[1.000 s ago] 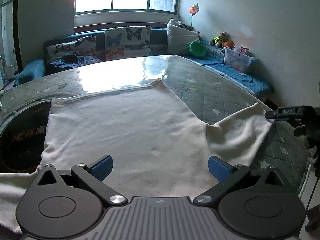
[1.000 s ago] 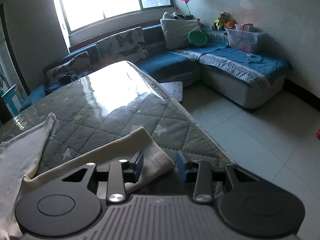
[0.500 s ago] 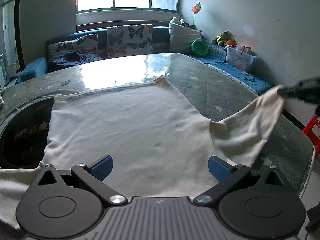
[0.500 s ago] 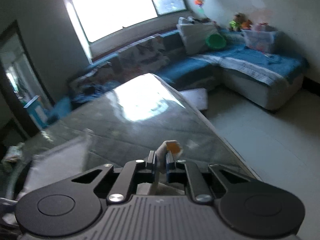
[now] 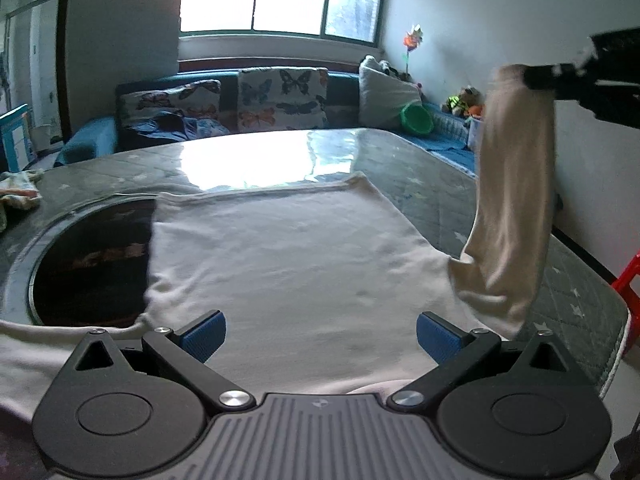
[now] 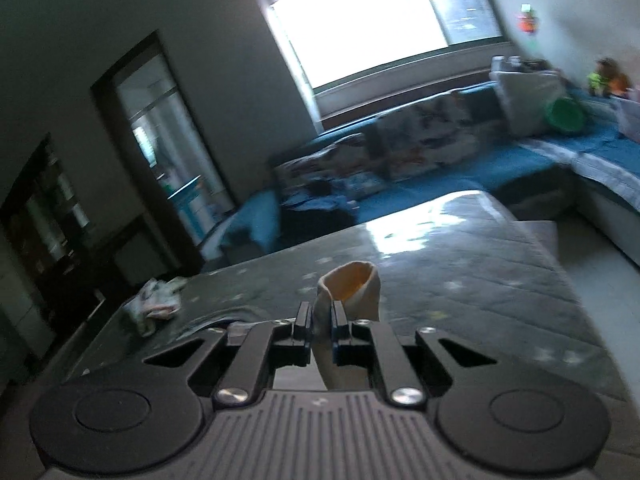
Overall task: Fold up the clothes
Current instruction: 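Grasp the other sleeve cuff with the right gripper and lift it over the body, then lower the sleeve onto the sweatshirt body and open the right gripper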
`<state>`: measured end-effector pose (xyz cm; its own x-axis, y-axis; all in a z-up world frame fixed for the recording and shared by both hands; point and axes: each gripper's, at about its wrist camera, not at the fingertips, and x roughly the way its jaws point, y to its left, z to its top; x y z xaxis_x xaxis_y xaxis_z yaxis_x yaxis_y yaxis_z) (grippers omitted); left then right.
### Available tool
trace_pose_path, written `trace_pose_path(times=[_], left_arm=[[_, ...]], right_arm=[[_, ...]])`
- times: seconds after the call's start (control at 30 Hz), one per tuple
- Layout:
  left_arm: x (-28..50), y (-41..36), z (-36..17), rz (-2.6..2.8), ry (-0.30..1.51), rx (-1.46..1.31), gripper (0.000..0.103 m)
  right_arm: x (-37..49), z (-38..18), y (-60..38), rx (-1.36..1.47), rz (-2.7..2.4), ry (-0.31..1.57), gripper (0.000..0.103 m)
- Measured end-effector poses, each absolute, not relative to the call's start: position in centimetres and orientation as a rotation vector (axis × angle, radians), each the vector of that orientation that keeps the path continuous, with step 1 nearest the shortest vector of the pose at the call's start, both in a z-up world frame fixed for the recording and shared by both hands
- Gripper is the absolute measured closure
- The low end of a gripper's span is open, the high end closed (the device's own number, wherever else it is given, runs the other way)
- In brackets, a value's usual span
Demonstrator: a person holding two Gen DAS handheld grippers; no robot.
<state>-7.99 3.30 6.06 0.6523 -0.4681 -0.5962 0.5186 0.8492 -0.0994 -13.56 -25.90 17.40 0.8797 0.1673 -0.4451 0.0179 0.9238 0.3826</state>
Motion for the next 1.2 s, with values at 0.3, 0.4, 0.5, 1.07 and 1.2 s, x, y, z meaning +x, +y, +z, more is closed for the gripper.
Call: trace_pose_path(times=[0.3, 0.4, 0.5, 1.07, 1.2], left_arm=[[-8.5, 7.4, 6.4, -0.490, 0.643, 0.038, 0.000], [-8.6, 8.4, 6.2, -0.469, 0.648, 0.027, 0.000], [-8.6, 9.1, 6.1, -0.457, 0.657, 0.017, 0.000], [-6.4, 3.7, 5.0, -0.563, 0.699, 0.066, 0.022], [-5.8, 2.8, 4.1, -0.561, 0.720, 0.091, 0.034]], right_arm=[[-9.1, 15.9, -16.8, 0.344, 0.230, 0.569, 0.095], [-8.3, 14.9, -14.5, 0.327, 0.262, 0.600, 0.095], [-8.0, 14.4, -13.2, 0.307, 0.286, 0.621, 0.095], [-11.5, 11.1, -23.3, 0.105, 0.056, 0.788, 0.072], [-13.5, 8.9, -24.1, 0.050, 0.049, 0.846, 0.068]])
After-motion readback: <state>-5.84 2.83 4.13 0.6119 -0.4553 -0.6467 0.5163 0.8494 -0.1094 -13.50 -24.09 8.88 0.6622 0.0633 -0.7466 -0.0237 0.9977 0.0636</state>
